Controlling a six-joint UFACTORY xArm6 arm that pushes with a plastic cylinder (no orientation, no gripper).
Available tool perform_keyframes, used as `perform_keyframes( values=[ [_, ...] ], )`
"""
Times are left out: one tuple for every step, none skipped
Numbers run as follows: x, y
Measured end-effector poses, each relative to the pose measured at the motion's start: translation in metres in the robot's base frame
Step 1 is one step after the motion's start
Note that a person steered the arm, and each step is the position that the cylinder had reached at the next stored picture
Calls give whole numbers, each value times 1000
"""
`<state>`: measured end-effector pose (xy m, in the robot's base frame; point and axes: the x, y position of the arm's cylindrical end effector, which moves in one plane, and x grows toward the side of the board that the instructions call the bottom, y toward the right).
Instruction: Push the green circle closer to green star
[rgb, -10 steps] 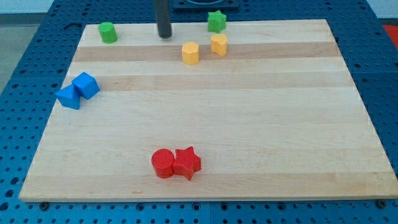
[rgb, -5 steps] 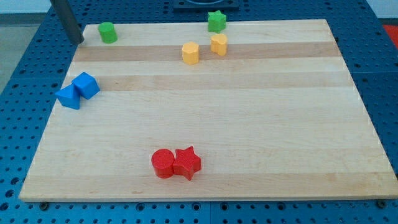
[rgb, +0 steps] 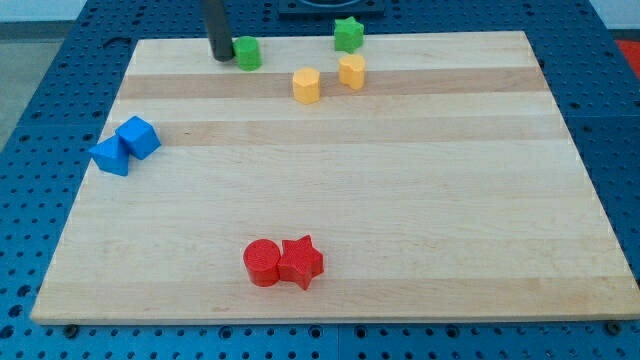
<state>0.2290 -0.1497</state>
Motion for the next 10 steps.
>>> perform_keyframes(
  values=[
    [1, -25],
    [16, -49],
    [26, -67],
    [27, -43],
    [22, -12],
    [13, 23],
    [1, 63],
    [-3, 73],
    [-1, 32],
    [-12, 9]
  ],
)
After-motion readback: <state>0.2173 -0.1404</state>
